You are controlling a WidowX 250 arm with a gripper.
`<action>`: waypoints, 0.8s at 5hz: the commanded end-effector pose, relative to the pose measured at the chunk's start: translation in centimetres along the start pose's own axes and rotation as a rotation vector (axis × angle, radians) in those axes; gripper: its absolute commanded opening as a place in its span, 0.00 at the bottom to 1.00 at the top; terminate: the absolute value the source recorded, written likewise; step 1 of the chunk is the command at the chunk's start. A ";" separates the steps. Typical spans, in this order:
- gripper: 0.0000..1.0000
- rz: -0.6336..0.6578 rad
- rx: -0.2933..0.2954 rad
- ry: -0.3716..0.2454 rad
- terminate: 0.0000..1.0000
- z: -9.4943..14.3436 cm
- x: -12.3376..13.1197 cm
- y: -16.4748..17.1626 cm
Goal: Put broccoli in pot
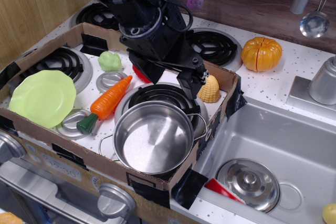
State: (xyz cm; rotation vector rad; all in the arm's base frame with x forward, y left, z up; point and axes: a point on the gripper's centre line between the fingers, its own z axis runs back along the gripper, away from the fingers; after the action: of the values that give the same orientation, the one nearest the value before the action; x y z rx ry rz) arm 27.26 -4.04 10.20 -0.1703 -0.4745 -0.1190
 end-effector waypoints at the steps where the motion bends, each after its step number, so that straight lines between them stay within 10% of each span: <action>1: 1.00 0.000 0.000 0.000 0.00 0.0 0.0 0.0; 4: 1.00 -0.111 0.003 -0.030 0.00 2.0 5.1 6.9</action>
State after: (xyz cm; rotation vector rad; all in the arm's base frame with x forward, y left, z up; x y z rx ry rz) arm 31.60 2.50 11.80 -0.1642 -0.4689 -0.2059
